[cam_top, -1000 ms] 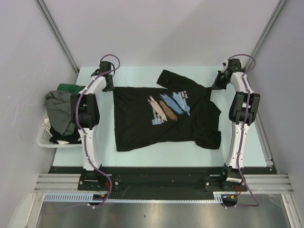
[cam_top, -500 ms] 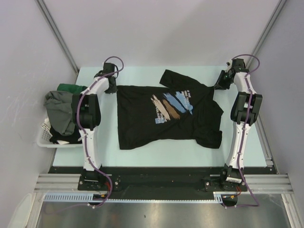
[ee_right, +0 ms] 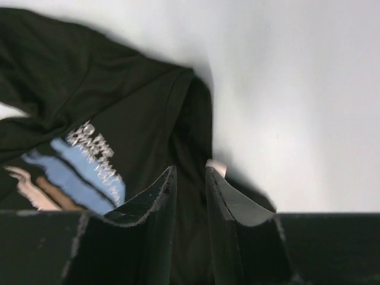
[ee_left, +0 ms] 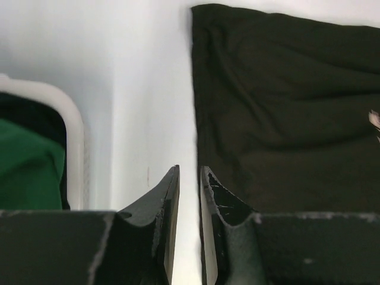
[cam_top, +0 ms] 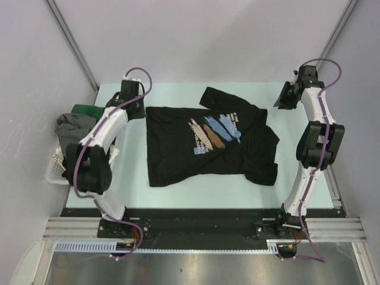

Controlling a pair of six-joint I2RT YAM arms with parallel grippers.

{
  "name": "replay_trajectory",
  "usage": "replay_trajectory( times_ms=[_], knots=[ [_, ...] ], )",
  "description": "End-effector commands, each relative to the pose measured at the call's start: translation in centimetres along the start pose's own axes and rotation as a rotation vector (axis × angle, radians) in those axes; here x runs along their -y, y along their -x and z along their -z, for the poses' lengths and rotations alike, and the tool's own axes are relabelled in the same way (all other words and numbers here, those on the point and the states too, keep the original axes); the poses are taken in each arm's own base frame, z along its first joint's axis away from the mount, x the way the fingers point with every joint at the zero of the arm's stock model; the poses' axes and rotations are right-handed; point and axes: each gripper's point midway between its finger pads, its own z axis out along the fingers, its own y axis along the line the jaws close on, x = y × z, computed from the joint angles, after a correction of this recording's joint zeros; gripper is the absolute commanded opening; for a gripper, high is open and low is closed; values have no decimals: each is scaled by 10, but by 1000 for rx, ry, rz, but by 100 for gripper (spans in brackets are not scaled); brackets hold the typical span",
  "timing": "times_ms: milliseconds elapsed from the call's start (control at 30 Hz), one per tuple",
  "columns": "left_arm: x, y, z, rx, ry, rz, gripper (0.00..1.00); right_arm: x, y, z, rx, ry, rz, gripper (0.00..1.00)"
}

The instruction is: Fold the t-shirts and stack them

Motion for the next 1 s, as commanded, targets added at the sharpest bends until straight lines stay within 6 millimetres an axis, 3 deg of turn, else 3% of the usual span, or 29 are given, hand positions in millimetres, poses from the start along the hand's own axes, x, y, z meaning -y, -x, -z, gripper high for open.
replay_trajectory(
  times_ms=[0, 33, 67, 100, 133, 167, 200, 233, 267, 300, 367, 400, 633, 967],
  knots=[
    [17, 0, 46, 94, -103, 37, 25, -36, -29, 61, 1, -69, 48, 32],
    [20, -14, 48, 75, -124, 33, 26, -35, -38, 68, -3, -113, 66, 32],
    [24, -19, 55, 79, -146, 28, 26, -31, -67, 65, -61, -142, 78, 32],
    [26, -16, 69, 113, -167, 30, 26, -40, -72, 84, -22, -156, 88, 33],
    [28, -29, 70, 94, -184, 28, 27, -48, -87, 87, -34, -143, 99, 33],
    [30, -34, 74, 96, -198, 27, 27, -39, -119, 85, -93, -161, 82, 34],
    [30, -33, 86, 121, -216, 39, 27, -37, -131, 89, -97, -188, 79, 34],
    [32, -44, 87, 101, -230, 39, 27, -39, -140, 100, -82, -179, 52, 34],
    [33, -46, 91, 106, -241, 43, 27, -37, -150, 103, -84, -184, 45, 35],
    [34, -49, 94, 107, -250, 46, 27, -26, -174, 99, -123, -221, 45, 35],
    [36, -56, 103, 117, -267, 44, 28, -28, -186, 110, -105, -218, 39, 36],
    [35, -59, 105, 116, -269, 42, 28, -18, -200, 109, -124, -248, 40, 37],
    [41, -65, 121, 128, -294, 13, 28, -1, -234, 111, -147, -271, 12, 39],
    [51, -58, 127, 131, -314, -9, 28, 7, -242, 109, -133, -284, 17, 40]
  ],
)
